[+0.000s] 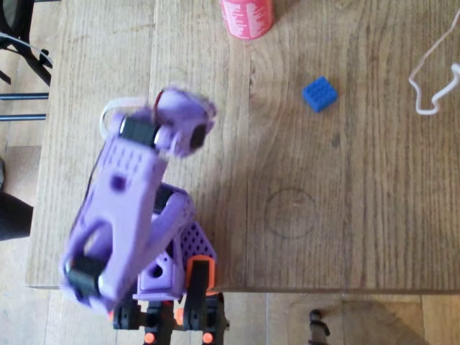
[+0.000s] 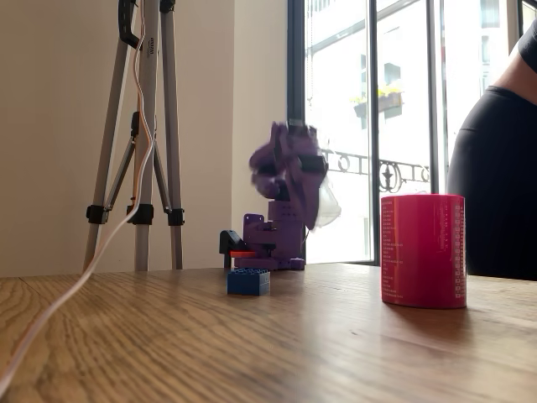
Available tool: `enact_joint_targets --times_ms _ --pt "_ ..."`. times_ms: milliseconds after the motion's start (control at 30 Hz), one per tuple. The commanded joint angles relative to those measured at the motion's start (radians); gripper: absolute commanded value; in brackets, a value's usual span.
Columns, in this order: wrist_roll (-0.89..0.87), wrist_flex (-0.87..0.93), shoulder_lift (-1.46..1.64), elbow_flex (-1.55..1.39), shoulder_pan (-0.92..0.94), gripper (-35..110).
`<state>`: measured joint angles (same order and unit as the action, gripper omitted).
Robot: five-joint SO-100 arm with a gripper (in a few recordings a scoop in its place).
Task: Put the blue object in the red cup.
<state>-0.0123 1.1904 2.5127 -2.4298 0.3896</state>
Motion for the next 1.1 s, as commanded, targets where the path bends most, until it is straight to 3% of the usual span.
enact_joint_targets --times_ms 0,133,333,800,1067 --pt "-0.018 0.313 -0.640 0.917 0.118 1" --pt "0.002 0.453 -0.767 1.106 0.144 1" --pt "-0.046 0.485 -0.939 1.137 0.201 1" --pt "-0.067 0.025 -1.134 1.124 0.285 1" --pt "0.044 -0.015 -1.163 1.088 0.291 1"
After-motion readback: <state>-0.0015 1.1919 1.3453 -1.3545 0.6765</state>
